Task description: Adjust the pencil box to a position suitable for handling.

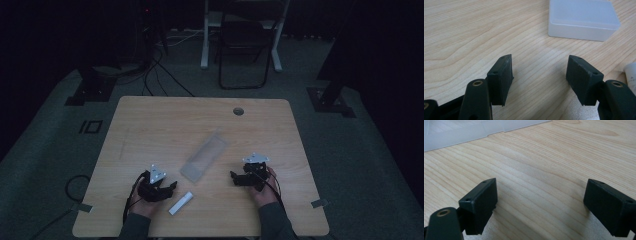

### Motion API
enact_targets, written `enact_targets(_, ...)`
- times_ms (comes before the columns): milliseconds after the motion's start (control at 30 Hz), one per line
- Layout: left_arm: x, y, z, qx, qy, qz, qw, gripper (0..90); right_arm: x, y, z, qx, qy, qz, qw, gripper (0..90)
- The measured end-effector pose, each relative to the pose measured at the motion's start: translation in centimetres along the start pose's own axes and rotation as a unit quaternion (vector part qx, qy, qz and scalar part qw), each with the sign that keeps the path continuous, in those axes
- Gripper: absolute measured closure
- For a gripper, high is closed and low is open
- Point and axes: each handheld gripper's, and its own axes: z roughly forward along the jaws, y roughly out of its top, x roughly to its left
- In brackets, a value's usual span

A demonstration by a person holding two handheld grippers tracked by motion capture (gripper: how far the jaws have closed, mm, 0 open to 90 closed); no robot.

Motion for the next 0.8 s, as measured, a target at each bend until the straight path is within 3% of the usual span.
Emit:
enact_targets(267,0.0,0.0,0.0,0.000,0.000,0.002,1.0000,38.1,0.0,0.1,0.1,0.000,0.000,0.001,1.0000,11.7)
enact_targets(400,-0.1,0.0,0.0,0.000,-0.004,0.004,1.0000,38.2,-0.1,0.1,-0.1,-0.006,0.008,-0.006,0.9999,24.8)
enact_targets(567,-0.2,0.1,0.0,0.002,-0.005,0.006,1.0000,38.9,-0.3,0.6,-0.4,-0.003,-0.004,-0.003,1.0000,39.2)
enact_targets(800,-0.6,0.2,-0.2,0.003,0.005,0.020,0.9998,47.2,-0.3,2.5,-0.9,-0.031,-0.004,-0.006,0.9995,51.3)
